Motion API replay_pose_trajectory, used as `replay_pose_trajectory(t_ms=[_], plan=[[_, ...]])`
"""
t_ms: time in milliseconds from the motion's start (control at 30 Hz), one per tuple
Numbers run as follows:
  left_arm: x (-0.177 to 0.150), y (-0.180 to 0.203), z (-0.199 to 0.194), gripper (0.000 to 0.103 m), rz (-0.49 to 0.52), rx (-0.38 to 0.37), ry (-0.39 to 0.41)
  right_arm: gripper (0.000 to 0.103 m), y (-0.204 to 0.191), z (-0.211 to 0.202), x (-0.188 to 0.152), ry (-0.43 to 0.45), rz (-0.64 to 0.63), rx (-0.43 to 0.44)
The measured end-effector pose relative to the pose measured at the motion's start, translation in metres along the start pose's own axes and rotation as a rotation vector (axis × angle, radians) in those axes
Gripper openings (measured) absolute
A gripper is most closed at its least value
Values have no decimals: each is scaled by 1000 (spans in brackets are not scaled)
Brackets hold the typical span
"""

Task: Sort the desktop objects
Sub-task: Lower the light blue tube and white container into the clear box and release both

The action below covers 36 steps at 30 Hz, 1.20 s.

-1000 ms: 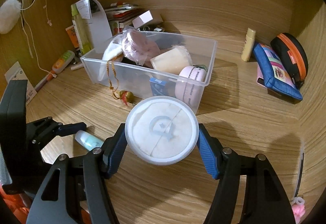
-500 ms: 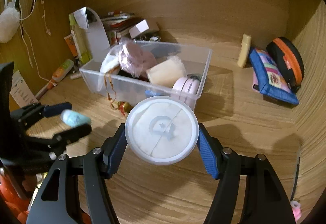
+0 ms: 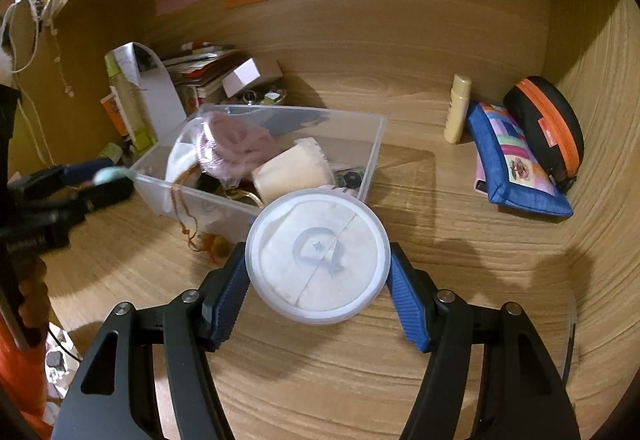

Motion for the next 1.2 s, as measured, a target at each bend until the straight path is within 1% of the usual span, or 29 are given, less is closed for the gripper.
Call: replay_pose_trajectory(t_ms=[133,233,333,533,600,733,833,900,1000,1067,1133,1200], plan=[[7,-23,17,73,-42,0,-40,63,4,9,10,-13,17,-15],[12,-30,29,73,-56,-4,-58,63,4,14,20,-15,31,-6],[18,-28,38,73,-51,-30,-71,63,0,18,31,-15,32,-3],[27,-22,51,73,-26,-32,-76,63,-11,33,51,-32,2,-17],[29,-20,54,73,-11,-21,-74,63,-16,39,54,-42,-9,-17],[28,-15,66,73,10,-30,-100,63,-24,52,59,-71,-30,-19],[30,-15,69,73,21,-31,-99,63,-27,58,62,-72,-51,-42],[32,-14,71,73,24,-35,-97,63,-31,59,64,-74,-68,-40],[35,-12,75,73,38,-24,-95,63,-36,62,68,-70,-97,-63],[35,-10,82,73,39,-36,-112,63,-39,65,70,-71,-112,-70],[37,-10,85,72,56,10,-103,63,-41,73,71,-89,-120,-65],[36,-9,86,72,73,34,-97,63,-41,82,70,-112,-114,-57]])
Point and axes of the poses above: each gripper's, at about its wrist camera, not at the fingertips, and z roughly the way its jaws point, y to its right, x to its top, the point moved 9 cm from there along z, roughly the way its jaws point, and after that the axes turned 13 degrees about -y, right-handed, at the moved point
